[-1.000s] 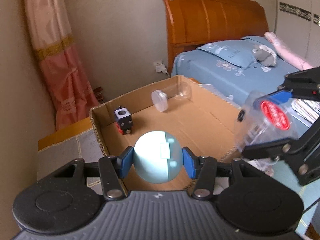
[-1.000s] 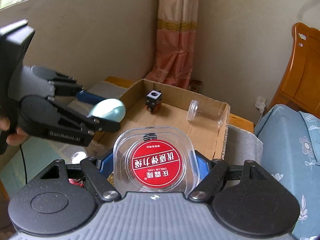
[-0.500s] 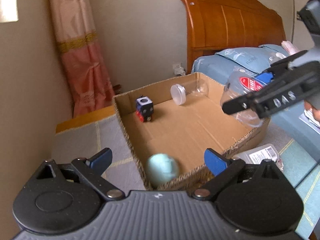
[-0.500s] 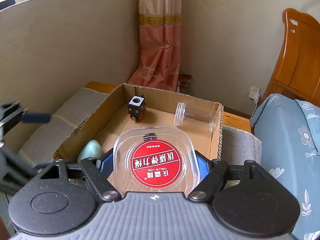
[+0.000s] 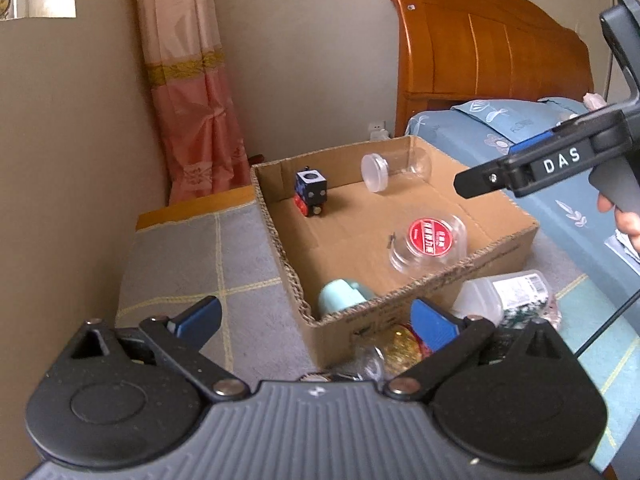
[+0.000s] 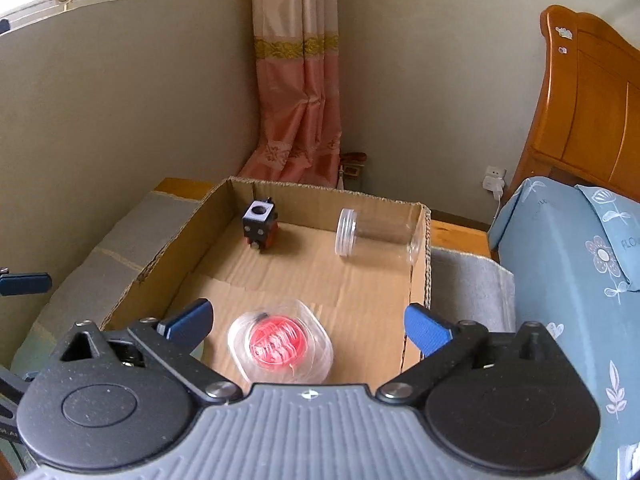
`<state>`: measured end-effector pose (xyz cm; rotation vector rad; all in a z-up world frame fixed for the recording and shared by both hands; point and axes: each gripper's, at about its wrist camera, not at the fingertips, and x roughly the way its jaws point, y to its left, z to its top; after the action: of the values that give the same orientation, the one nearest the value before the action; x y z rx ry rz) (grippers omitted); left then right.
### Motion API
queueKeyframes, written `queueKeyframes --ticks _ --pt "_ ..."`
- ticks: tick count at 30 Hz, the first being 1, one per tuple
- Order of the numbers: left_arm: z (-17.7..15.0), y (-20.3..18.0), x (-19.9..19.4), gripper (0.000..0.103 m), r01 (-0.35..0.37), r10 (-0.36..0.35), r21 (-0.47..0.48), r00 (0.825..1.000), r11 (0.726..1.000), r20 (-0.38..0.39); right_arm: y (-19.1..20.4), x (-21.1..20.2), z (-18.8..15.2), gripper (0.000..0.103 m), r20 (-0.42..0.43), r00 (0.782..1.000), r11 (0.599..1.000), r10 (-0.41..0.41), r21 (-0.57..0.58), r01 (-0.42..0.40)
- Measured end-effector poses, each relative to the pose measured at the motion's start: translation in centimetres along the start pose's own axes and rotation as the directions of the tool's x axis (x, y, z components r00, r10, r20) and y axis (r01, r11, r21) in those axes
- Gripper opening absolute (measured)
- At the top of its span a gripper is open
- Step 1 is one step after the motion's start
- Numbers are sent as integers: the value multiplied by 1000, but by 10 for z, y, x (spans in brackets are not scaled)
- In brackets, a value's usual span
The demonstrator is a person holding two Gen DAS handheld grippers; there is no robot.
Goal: Organize rigid objects
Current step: 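Return both tools toward the remaining items on the bed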
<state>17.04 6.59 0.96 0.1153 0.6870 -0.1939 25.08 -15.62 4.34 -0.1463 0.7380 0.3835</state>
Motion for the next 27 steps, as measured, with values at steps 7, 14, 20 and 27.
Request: queueKeyframes --ticks 7,14,20,27 --pt "-10 -7 -8 101 20 -20 -27 1000 999 -12 8 -24 -21 103 21 1000 1000 16 -10 -16" --pt "-25 -10 -13 101 8 -10 -53 999 999 -34 9 -38 -55 103 32 999 1000 9 -26 -8" --pt "-44 -16 -14 101 9 -12 -48 998 999 -62 -3 -41 -93 103 5 1000 1000 -17 13 17" --pt "-58 -26 -11 101 -5 4 -16 997 1000 -77 -23 -40 -140 103 -69 995 996 -78 43 82"
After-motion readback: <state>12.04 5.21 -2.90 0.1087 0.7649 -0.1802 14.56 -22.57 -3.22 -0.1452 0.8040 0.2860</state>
